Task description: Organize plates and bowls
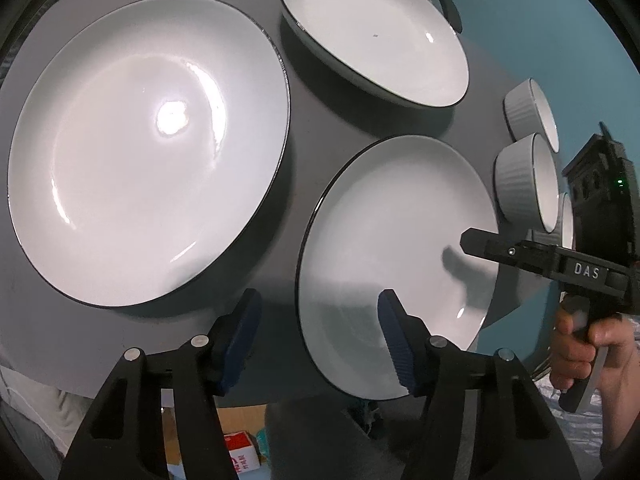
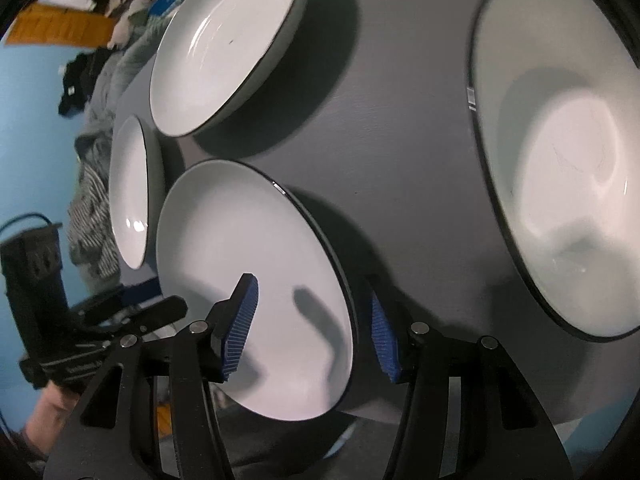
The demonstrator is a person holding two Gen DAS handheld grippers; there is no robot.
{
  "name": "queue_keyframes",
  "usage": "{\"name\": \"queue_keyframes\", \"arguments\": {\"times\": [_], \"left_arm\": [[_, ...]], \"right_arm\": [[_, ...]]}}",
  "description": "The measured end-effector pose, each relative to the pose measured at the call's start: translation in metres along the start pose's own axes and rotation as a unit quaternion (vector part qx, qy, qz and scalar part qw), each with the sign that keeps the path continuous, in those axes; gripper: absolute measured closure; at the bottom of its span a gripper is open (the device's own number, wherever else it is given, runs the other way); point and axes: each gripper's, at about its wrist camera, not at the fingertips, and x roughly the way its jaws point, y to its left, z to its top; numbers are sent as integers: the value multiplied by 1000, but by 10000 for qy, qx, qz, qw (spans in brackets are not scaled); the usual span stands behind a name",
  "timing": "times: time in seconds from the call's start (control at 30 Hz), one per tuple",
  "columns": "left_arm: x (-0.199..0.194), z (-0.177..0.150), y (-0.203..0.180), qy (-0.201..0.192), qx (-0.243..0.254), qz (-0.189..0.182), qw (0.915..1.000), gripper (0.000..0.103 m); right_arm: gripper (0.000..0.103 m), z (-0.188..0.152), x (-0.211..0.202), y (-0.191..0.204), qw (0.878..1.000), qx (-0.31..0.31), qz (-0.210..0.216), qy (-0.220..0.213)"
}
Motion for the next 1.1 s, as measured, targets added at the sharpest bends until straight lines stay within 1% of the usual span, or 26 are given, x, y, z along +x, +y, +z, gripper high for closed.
{"name": "queue_keyframes", "arguments": {"times": [0.1, 0.23, 0.33, 0.37, 0.47, 0.5, 0.53, 0.57, 0.63, 0.67, 0.77, 0.87, 0.97, 1.03, 1.1], "left_arm": [[-1, -2, -1, -2, 98, 10, 10000, 42], [0, 0, -5, -20, 260, 117, 9996, 43], [6, 1, -14, 94, 538, 252, 9982, 53], [7, 2, -16, 89, 549, 275, 9981, 54], [10, 6, -17, 168, 382, 175, 9990, 54], [11, 7, -15, 186, 290, 153, 9993, 55], [12, 8, -12, 197, 186, 118, 9996, 57], [12, 9, -8, 205, 84, 98, 9997, 62], [13, 11, 0, 226, -75, 15, 9997, 68], [13, 13, 4, 244, -129, -36, 9996, 69], [15, 16, 13, 316, -246, -117, 9991, 76], [16, 18, 19, 393, -304, -171, 9986, 78], [17, 18, 25, 478, -309, -147, 9983, 85], [17, 20, 26, 503, -309, -117, 9982, 89], [17, 21, 30, 505, -315, -174, 9981, 89]], "right_arm": [[50, -2, -3, -9, 9996, 238, 153, -47], [50, -3, -5, -14, 9993, 258, 254, -50], [52, -6, -5, -13, 9997, 127, 213, -20], [53, -5, -3, -9, 9998, 93, 177, -1], [55, -2, 1, 1, 9999, 9, 99, 52], [58, -1, 1, 3, 10000, -15, 58, 73], [63, -1, 3, 5, 10000, -36, 6, 90], [66, 0, 3, 6, 9999, -73, -72, 111], [81, 0, 4, 7, 9995, -137, -257, 145], [83, 1, 4, 6, 9992, -163, -320, 166], [85, 3, 4, 3, 9993, -110, -268, 220], [86, 2, 5, 6, 9988, -188, -347, 279], [86, -1, 10, 19, 9967, -499, -510, 397], [87, -3, 13, 25, 9937, -739, -732, 409], [87, -4, 14, 29, 9914, -904, -857, 401]]}}
